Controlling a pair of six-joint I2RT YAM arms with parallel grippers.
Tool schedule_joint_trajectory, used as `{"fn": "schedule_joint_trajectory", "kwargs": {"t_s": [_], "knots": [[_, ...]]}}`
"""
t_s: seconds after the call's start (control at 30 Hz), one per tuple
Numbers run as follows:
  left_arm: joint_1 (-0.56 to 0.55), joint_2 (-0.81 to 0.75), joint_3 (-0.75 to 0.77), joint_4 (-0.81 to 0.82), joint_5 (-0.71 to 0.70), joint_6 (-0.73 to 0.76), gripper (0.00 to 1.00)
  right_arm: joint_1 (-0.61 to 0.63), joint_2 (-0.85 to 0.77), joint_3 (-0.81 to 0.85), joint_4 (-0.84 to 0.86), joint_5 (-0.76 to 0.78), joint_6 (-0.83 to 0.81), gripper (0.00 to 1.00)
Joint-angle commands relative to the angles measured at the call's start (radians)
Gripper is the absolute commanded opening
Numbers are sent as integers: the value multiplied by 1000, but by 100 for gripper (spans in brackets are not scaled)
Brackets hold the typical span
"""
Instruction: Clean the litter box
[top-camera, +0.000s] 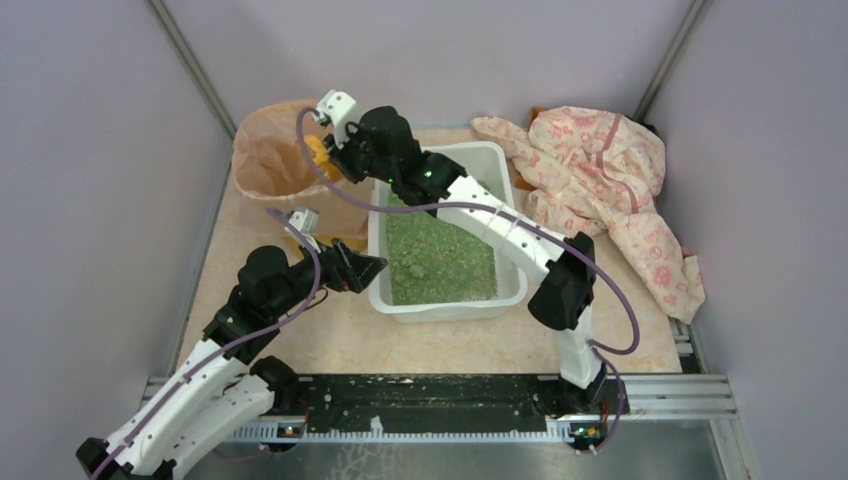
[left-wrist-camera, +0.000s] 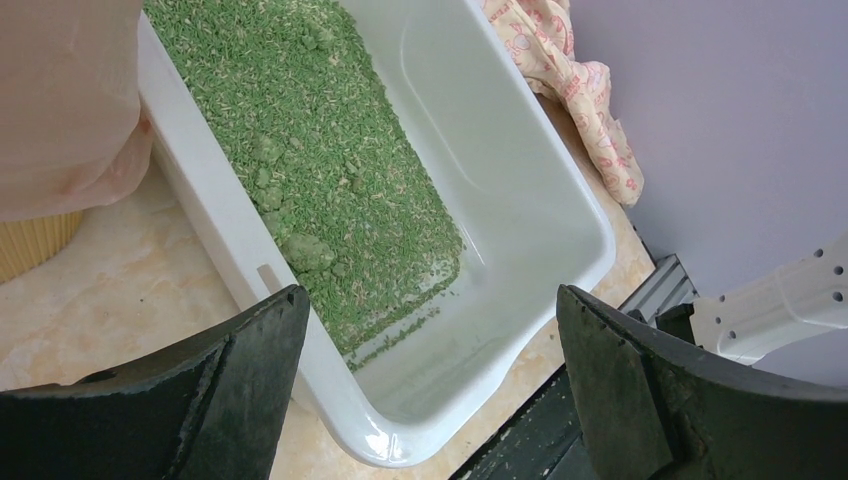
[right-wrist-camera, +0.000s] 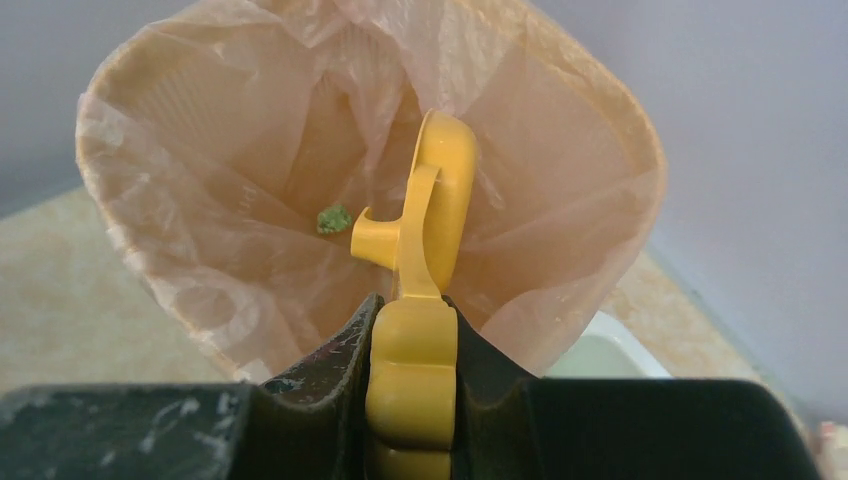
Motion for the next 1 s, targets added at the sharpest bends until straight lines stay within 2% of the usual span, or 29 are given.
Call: {"fn": "schedule_joint_trajectory", "kwargs": {"t_s": [0.0,0.3,0.53,0.67,0.77,0.87,0.97], "knots": [[-4,-3,-7,23,-9,11,99,40,-94,14,76,173,-197,0],[-4,-9,-12,19,-15,9,99,39,-149,12,110,108,-155,0],[-4,11,-20,40,-6,3,99,-25,-339,-125,272,-21,11,0],[-3,28,-28,56,10,-5,99,-144,-479,-274,375,-37,178,0],[-4,30,-32,69,14,-2,99,-265,-562,-369,363,-40,253,0],[-4,32,-33,85,16,2,99,-391,-638,-471,286,-42,295,0],[-3,42,-37,103,22,-1,99,-422,-675,-563,175,44,248,0]]}}
